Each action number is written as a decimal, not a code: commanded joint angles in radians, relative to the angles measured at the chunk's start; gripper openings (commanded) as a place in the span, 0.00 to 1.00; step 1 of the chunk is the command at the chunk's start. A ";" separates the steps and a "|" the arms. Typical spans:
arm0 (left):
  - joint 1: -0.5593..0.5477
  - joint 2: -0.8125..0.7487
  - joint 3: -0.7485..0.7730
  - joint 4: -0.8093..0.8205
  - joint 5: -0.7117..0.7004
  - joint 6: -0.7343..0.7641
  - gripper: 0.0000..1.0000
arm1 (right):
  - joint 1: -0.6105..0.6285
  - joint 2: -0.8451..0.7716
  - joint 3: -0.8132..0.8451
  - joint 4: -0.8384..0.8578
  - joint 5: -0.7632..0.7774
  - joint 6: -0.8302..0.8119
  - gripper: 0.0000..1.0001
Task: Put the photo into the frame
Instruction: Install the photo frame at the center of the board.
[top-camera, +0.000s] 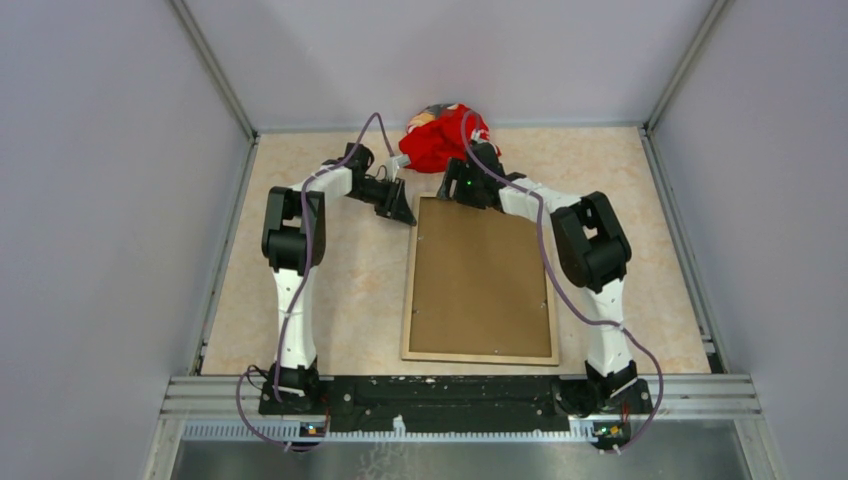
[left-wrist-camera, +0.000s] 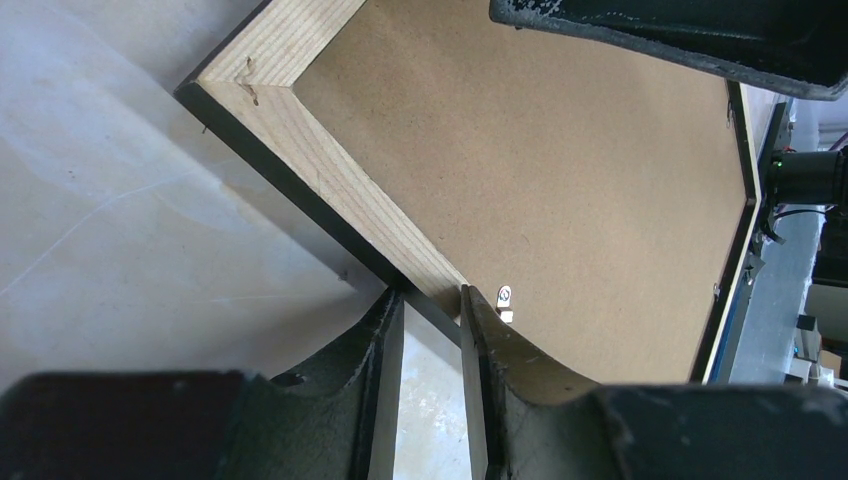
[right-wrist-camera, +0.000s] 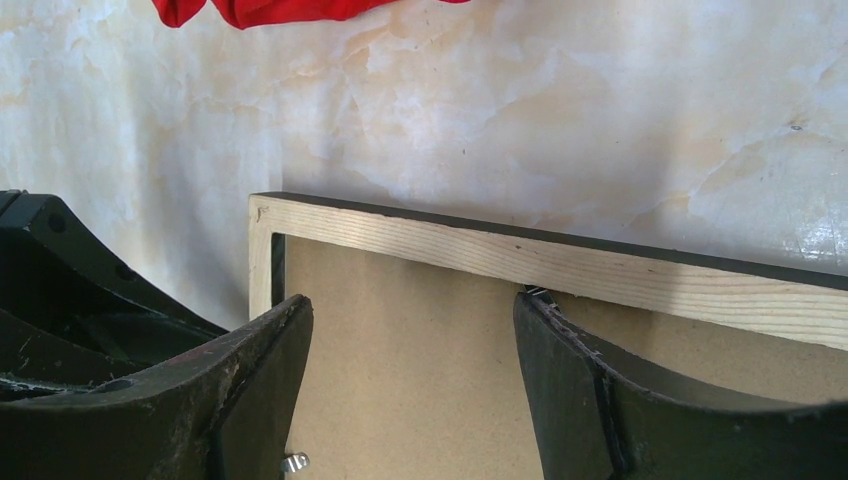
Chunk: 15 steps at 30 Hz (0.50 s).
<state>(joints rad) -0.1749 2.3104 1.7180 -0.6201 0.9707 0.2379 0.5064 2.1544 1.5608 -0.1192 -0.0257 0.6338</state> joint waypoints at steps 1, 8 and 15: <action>-0.014 -0.042 -0.015 -0.001 -0.011 0.028 0.32 | -0.016 0.007 0.038 0.004 0.037 -0.028 0.73; -0.014 -0.041 -0.014 -0.002 -0.011 0.030 0.32 | -0.015 -0.009 0.041 0.002 0.049 -0.055 0.73; -0.014 -0.042 -0.014 -0.004 -0.011 0.031 0.32 | -0.016 -0.030 0.048 0.061 -0.091 -0.051 0.76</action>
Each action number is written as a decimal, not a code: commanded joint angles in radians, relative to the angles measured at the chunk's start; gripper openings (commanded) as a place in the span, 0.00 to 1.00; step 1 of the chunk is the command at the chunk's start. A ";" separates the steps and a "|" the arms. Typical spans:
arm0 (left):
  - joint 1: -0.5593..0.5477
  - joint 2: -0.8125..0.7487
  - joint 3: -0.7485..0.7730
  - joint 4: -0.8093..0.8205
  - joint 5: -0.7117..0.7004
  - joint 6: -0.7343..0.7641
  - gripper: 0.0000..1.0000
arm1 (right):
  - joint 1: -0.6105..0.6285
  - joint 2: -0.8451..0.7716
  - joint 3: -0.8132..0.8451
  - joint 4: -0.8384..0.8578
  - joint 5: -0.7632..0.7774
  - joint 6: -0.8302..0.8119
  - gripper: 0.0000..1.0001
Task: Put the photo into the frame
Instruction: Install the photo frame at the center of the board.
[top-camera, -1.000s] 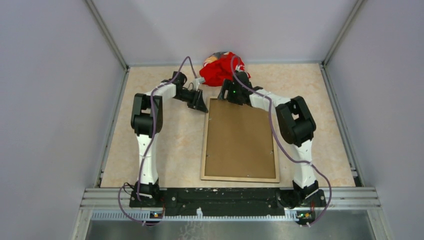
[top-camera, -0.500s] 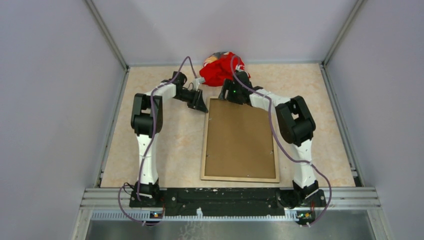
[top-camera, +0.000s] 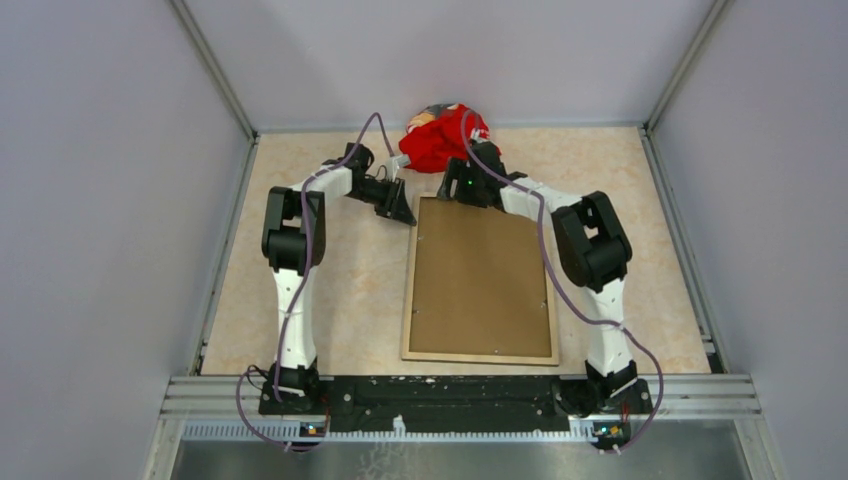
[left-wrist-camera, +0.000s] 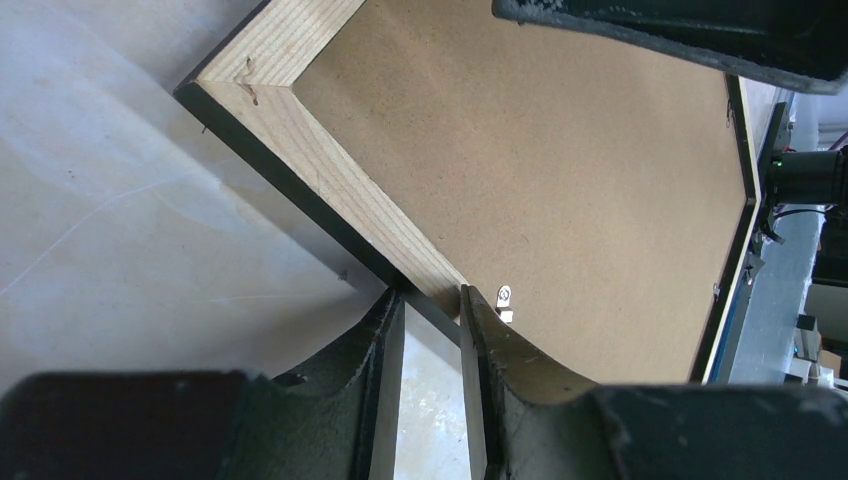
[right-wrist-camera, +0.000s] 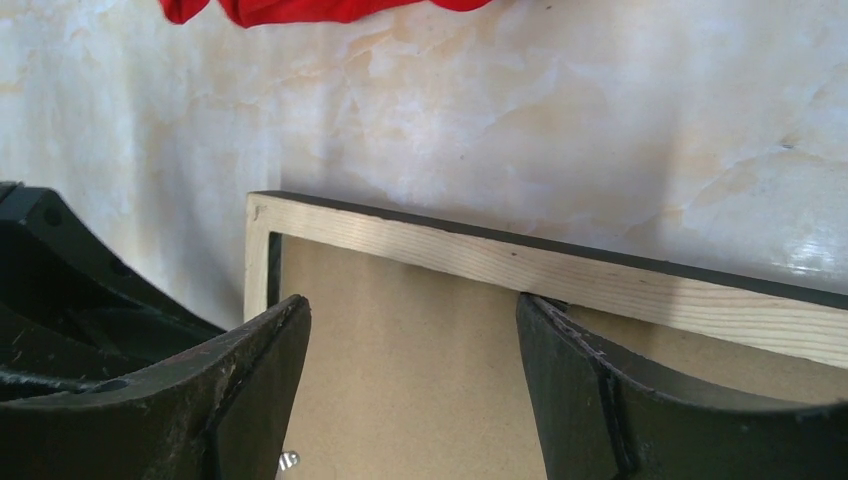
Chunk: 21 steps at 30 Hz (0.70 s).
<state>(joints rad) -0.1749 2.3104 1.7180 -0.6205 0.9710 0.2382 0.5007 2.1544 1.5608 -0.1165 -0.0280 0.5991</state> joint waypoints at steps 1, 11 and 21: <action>-0.014 -0.042 -0.013 -0.004 -0.012 0.031 0.32 | -0.009 -0.037 0.044 0.075 -0.117 -0.012 0.76; 0.053 -0.083 0.031 -0.053 -0.004 0.041 0.34 | 0.138 -0.176 0.043 -0.137 0.095 -0.067 0.85; 0.238 -0.230 -0.098 -0.081 -0.088 0.084 0.56 | 0.477 -0.169 0.056 -0.459 0.472 -0.034 0.80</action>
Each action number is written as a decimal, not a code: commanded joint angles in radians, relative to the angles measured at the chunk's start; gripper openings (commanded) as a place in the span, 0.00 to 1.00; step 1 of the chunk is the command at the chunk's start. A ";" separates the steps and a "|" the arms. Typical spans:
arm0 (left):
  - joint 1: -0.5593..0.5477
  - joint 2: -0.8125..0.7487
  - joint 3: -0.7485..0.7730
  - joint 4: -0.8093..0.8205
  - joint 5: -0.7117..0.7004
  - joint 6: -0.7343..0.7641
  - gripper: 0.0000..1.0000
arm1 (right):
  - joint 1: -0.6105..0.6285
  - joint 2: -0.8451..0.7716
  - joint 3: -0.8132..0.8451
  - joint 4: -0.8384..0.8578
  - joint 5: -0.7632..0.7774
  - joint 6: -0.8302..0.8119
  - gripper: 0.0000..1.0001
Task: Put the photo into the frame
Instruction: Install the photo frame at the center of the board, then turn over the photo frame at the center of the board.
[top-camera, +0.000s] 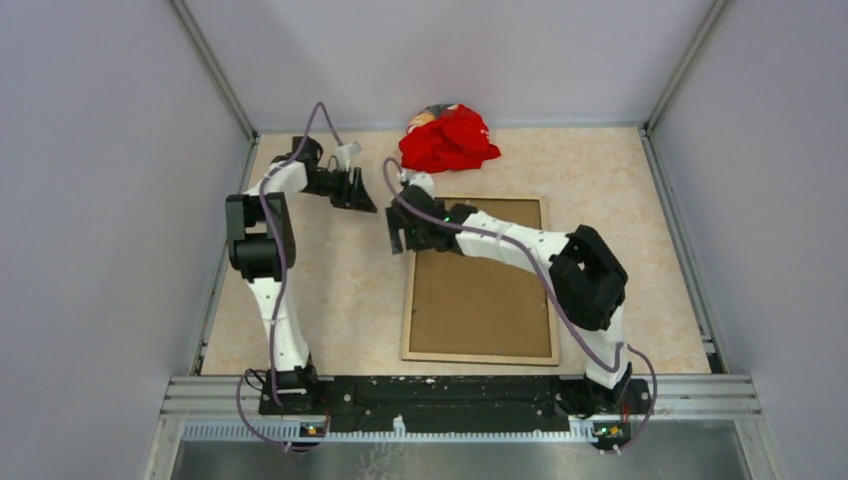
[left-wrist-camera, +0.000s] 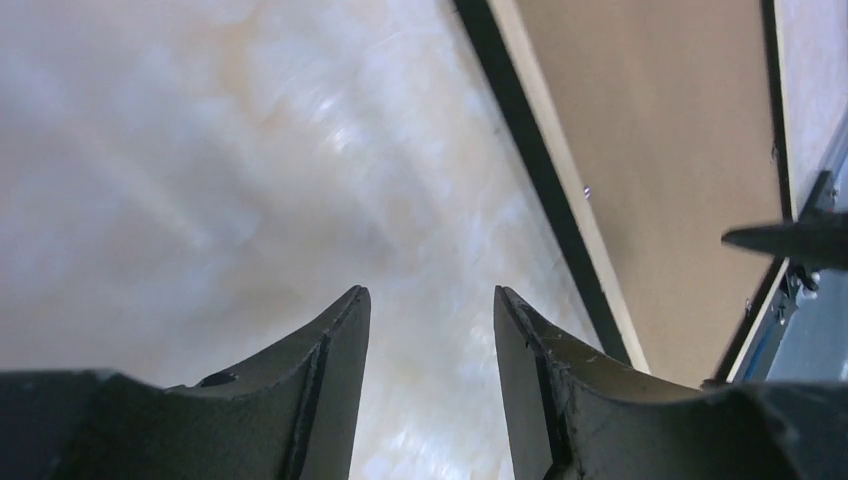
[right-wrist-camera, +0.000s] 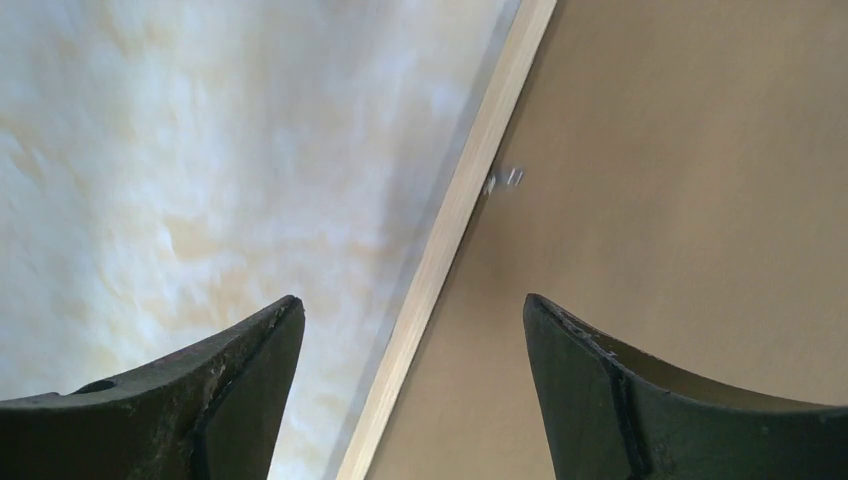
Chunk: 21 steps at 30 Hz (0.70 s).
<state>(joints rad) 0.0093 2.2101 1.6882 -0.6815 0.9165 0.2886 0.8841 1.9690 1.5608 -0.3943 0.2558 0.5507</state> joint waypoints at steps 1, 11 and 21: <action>0.068 -0.151 -0.090 -0.020 -0.038 0.039 0.56 | 0.119 0.033 0.080 -0.215 0.211 0.020 0.79; 0.163 -0.327 -0.259 -0.096 -0.048 0.139 0.58 | 0.219 0.213 0.254 -0.380 0.311 0.097 0.71; 0.168 -0.409 -0.332 -0.117 -0.048 0.173 0.60 | 0.220 0.284 0.307 -0.422 0.365 0.131 0.64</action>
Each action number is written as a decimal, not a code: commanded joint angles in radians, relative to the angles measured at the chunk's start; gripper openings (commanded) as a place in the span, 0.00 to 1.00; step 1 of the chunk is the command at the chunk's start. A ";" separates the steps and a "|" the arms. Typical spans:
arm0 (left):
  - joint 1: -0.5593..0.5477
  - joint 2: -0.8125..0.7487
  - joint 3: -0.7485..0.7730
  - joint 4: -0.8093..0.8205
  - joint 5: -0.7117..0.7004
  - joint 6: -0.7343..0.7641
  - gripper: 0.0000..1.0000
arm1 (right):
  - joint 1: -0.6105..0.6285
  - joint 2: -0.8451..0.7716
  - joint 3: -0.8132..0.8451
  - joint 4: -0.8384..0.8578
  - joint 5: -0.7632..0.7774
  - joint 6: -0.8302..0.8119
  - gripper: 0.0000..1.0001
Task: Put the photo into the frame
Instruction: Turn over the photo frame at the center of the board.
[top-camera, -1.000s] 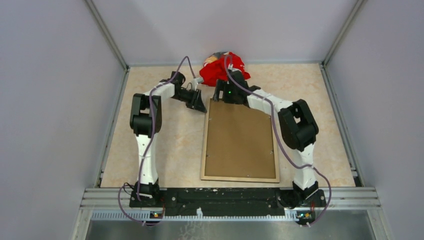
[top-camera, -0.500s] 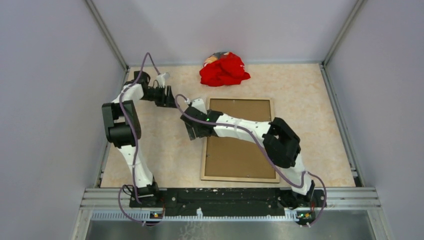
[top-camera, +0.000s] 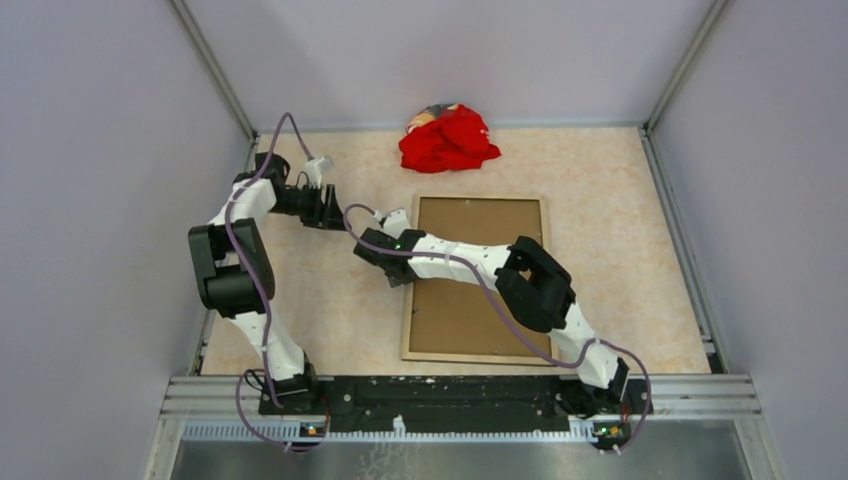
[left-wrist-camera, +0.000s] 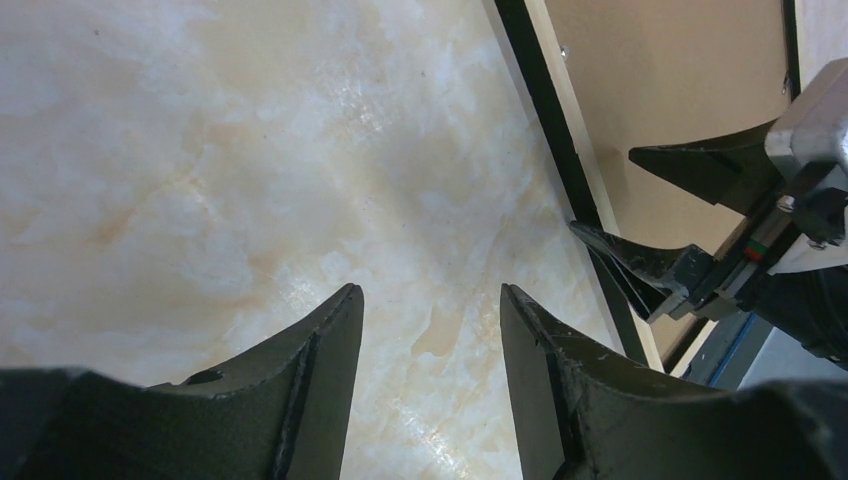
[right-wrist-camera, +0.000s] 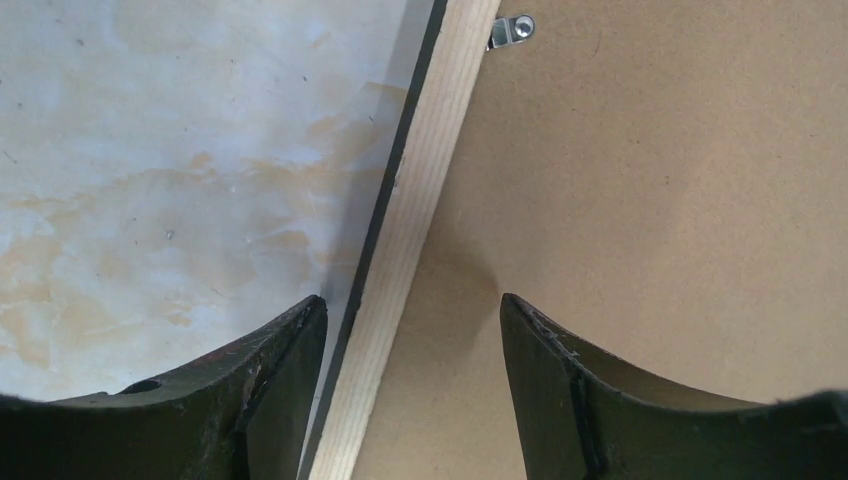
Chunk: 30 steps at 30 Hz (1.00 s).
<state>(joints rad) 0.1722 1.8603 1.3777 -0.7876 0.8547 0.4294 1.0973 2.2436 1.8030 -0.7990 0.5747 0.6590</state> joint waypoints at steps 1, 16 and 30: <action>0.005 -0.059 -0.022 -0.016 0.015 0.034 0.60 | 0.006 0.012 0.067 -0.013 0.045 0.022 0.63; 0.009 -0.050 0.002 -0.068 0.069 0.076 0.57 | 0.006 0.099 0.156 -0.037 0.013 0.012 0.29; 0.008 -0.047 0.024 -0.156 0.101 0.161 0.56 | -0.019 -0.027 0.351 -0.057 -0.119 0.023 0.00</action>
<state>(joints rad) 0.1761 1.8484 1.3678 -0.8829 0.9051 0.5266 1.0958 2.3562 2.0609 -0.9222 0.5434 0.6762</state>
